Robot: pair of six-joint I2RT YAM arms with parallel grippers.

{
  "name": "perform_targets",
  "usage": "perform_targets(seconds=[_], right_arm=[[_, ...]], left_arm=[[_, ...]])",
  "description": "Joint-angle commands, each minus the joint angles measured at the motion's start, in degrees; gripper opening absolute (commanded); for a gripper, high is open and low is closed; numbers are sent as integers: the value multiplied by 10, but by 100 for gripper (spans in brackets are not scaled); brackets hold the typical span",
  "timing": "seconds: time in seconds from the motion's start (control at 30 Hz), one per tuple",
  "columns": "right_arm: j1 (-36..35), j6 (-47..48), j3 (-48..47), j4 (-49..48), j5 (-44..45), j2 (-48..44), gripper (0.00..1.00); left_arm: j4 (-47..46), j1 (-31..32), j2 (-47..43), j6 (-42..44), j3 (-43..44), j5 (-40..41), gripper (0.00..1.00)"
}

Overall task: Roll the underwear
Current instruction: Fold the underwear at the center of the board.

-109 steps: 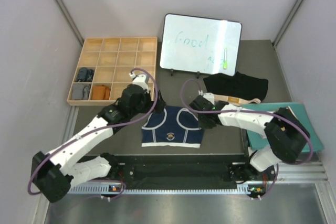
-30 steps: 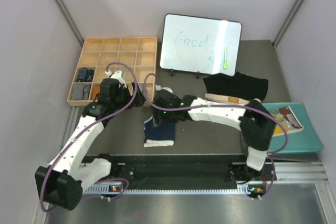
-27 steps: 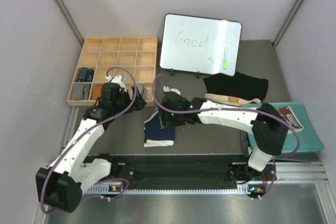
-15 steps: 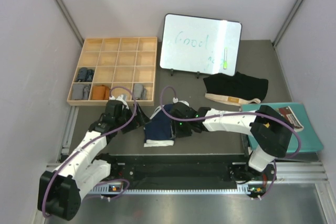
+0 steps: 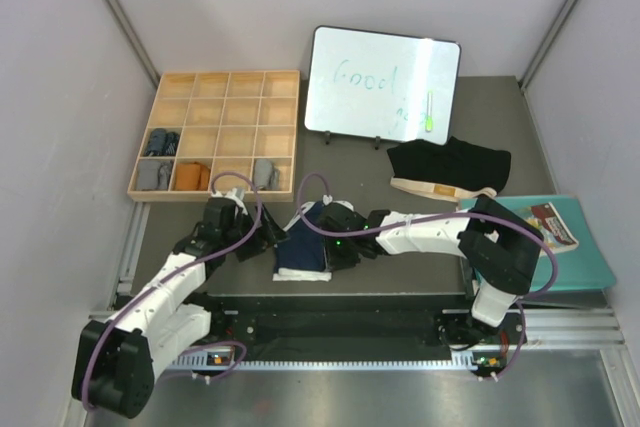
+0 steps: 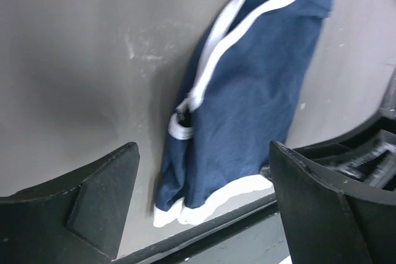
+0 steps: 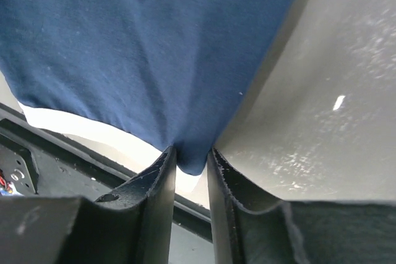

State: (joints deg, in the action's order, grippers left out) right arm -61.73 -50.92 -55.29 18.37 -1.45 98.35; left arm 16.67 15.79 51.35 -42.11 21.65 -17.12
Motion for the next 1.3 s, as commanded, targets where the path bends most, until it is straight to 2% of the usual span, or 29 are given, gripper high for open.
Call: perform_targets(seconds=[0.0, 0.23, 0.37, 0.57, 0.6, 0.63, 0.7, 0.73, 0.8, 1.03, 1.27], right_arm=[[-17, -13, -21, -3, -2, 16, 25], [-20, -15, -27, 3, -1, 26, 24], [-20, -14, -30, 5, 1, 27, 24], [-19, -16, -27, 5, 3, 28, 24], [-20, -17, -27, 5, 3, 28, 24], [-20, -17, -27, 5, 3, 28, 24], [-19, -17, -28, 6, 4, 28, 24], [-20, -18, -27, 6, 5, 28, 24], [-20, -18, -28, 9, 7, 29, 24], [-20, -20, -29, 11, 13, 28, 24], [-20, -20, -30, 11, 13, 27, 24]], left_arm=[[-21, 2, 12, -3, -18, -2, 88], [-44, 3, 17, -3, -40, -26, 86], [-45, 6, 19, 3, -49, -30, 76], [-59, 7, 40, 8, -64, -39, 50], [-63, 8, 43, 9, -64, -42, 44], [-64, 8, 44, 11, -63, -41, 33], [-55, 8, 41, 16, -51, -35, 21], [-48, 8, 38, 20, -44, -31, 8], [-29, 9, 31, 23, -22, -27, 0], [16, 49, 26, 15, 58, -5, 0], [36, 197, 81, -8, 145, 88, 0]])
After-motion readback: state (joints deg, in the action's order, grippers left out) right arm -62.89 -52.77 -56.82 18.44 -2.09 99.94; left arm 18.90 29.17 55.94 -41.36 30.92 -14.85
